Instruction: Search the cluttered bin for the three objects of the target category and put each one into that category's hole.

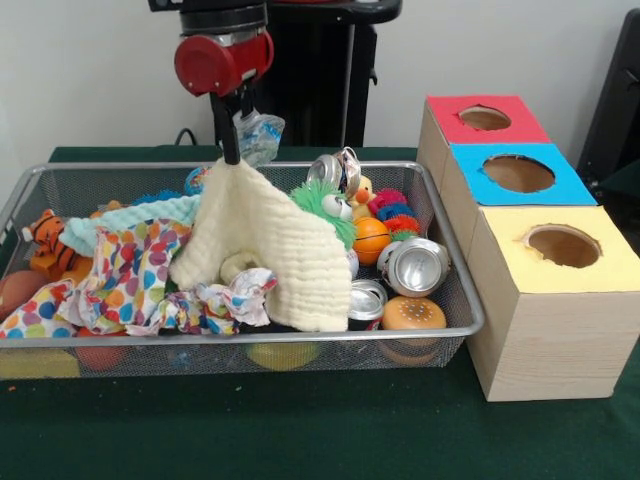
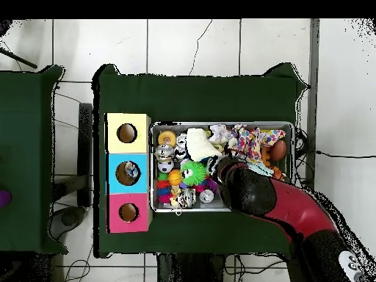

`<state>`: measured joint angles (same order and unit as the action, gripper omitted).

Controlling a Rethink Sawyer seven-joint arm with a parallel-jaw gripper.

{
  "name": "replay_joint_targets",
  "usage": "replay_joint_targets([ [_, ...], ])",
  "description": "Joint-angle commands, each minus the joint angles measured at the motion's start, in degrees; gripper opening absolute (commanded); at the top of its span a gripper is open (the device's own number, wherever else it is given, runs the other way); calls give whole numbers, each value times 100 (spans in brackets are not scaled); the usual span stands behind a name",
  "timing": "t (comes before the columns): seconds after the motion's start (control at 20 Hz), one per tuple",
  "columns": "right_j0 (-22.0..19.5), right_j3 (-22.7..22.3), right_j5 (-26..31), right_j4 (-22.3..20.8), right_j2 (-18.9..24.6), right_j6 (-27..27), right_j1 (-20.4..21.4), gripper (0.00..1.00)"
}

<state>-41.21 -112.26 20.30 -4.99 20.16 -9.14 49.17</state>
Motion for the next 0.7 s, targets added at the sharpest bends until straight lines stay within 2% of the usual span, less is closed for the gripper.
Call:
replay_joint_targets([
  [0.05, 37, -395, 645, 312, 380, -1362, 219, 0],
  [0.7, -51, -454, 769, 499, 408, -1220, 353, 0],
])
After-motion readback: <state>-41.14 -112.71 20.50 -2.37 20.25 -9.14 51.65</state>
